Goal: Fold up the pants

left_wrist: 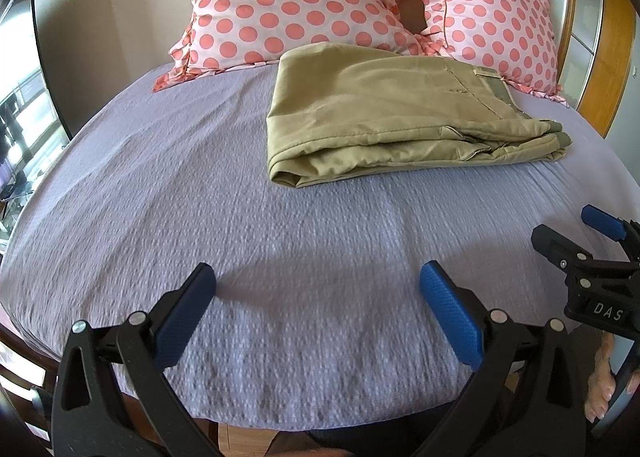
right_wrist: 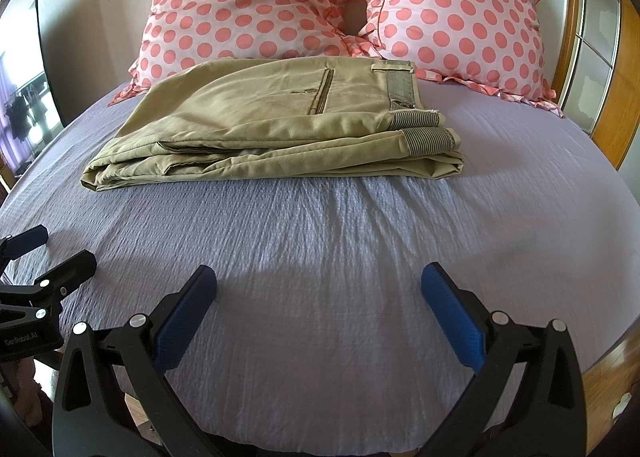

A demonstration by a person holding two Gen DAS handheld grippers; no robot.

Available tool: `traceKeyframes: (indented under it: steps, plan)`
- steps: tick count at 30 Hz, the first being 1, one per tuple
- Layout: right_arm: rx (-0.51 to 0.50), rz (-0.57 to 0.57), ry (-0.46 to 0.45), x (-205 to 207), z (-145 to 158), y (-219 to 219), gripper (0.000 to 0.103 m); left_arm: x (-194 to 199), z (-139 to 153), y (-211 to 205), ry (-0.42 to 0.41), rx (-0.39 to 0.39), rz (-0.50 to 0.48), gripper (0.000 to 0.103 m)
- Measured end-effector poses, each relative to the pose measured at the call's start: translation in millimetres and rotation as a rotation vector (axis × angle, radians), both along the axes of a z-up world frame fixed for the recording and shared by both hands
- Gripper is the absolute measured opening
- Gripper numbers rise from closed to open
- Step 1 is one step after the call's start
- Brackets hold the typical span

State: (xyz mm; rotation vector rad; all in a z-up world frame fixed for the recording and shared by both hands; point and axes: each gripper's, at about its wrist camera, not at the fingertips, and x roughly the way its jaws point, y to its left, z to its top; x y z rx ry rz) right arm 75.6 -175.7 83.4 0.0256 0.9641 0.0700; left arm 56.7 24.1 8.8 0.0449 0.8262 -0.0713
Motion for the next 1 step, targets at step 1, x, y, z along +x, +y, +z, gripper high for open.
traceKeyframes:
  steps: [1]
  plan:
    - [0.000,0.000,0.000,0.0,0.0,0.0,0.102,0.0,0.0,0.0,0.000,0.000,0.000,0.101]
